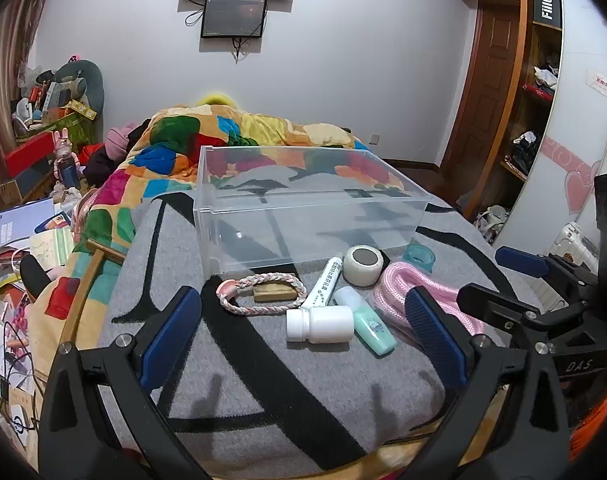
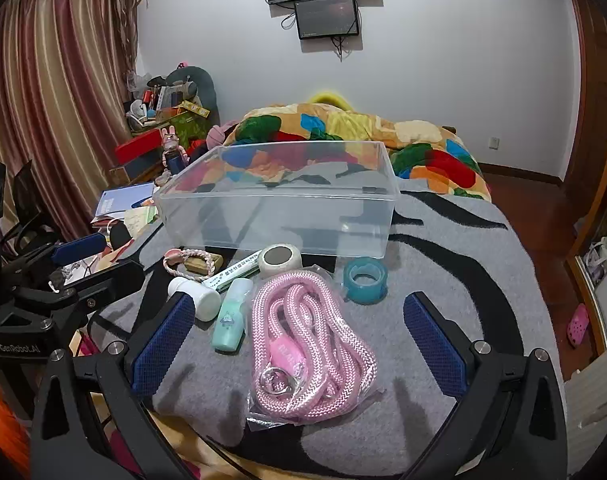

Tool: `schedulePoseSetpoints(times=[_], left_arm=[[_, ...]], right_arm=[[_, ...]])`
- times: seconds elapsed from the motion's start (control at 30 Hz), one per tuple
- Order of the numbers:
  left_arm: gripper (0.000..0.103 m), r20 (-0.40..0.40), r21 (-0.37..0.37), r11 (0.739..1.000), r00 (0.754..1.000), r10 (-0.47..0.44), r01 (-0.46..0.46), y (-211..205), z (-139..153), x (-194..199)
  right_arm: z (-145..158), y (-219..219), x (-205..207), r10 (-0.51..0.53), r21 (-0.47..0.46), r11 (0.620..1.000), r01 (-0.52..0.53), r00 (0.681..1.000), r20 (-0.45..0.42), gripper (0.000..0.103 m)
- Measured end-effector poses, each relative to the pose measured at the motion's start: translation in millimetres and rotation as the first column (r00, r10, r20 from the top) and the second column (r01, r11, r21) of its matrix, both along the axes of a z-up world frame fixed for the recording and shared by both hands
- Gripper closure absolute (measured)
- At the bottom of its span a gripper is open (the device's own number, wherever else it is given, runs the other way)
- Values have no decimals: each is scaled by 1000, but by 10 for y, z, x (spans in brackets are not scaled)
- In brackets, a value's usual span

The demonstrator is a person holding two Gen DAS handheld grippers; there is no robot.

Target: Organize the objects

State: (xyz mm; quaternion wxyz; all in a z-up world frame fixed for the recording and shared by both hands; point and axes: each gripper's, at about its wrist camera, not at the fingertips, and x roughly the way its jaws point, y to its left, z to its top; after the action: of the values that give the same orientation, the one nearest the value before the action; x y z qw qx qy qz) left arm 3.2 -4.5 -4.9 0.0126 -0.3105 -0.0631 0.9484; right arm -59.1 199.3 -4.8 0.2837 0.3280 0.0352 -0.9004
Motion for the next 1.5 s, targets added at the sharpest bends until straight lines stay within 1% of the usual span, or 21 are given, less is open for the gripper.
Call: schedulePoseSetpoints(times=[0.57, 1.5], left_arm=[[0, 4, 16, 1000, 1000, -5, 5, 16, -10, 18], [0, 5, 12, 1000, 1000, -6, 6, 10, -8, 34]], right_arm=[[8, -12, 60, 8, -3, 1000, -8, 1000, -4, 0], [34, -45, 131, 12, -8, 1000, -12, 1000, 2, 0]])
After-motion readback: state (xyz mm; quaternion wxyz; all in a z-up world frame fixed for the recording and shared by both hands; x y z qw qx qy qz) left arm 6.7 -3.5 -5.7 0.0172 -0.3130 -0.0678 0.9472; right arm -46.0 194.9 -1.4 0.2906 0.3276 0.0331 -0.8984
